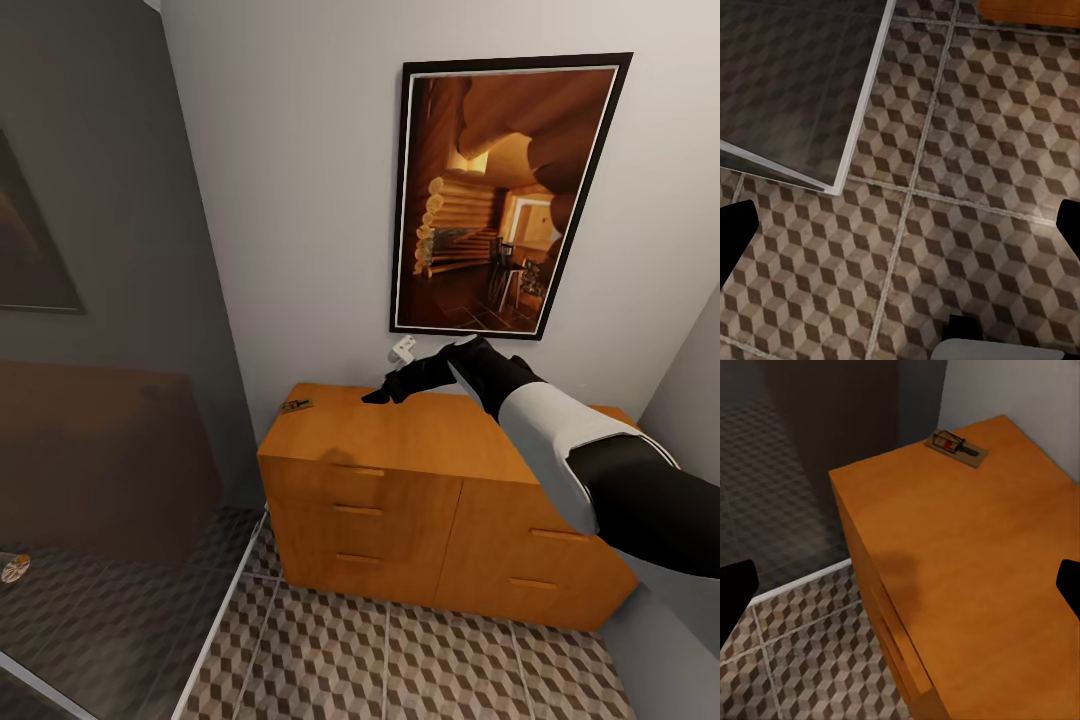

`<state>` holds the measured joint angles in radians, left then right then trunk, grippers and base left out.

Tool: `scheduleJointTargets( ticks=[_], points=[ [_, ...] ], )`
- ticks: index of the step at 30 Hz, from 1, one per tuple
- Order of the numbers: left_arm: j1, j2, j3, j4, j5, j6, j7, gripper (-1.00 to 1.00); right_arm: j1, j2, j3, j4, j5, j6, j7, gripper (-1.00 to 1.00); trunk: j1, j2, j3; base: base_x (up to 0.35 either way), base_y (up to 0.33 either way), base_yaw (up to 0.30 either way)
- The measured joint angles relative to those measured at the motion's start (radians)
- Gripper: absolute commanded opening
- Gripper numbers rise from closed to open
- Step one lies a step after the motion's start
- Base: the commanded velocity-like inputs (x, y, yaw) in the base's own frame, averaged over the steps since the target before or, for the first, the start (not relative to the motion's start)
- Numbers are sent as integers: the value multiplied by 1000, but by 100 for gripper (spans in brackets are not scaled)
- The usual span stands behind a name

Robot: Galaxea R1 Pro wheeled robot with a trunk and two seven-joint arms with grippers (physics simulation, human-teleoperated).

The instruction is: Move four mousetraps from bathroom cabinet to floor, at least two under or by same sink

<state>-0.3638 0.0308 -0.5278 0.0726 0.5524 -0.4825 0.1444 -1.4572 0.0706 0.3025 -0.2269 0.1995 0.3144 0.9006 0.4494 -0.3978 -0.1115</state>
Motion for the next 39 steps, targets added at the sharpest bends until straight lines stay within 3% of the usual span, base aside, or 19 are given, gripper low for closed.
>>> scheduleJointTargets(
  ticks=[23, 39],
  points=[
    [0, 0, 0, 0, 1, 0, -40, 100, 0, 1, 2, 15, 0, -6, -1, 100, 0, 0, 0, 183, 0, 0],
    [0, 1, 0, 0, 1, 0, -43, 100, 0, 3, 2, 15, 0, -6, -3, 100, 0, 0, 0, 36, 0, 0]
  ],
)
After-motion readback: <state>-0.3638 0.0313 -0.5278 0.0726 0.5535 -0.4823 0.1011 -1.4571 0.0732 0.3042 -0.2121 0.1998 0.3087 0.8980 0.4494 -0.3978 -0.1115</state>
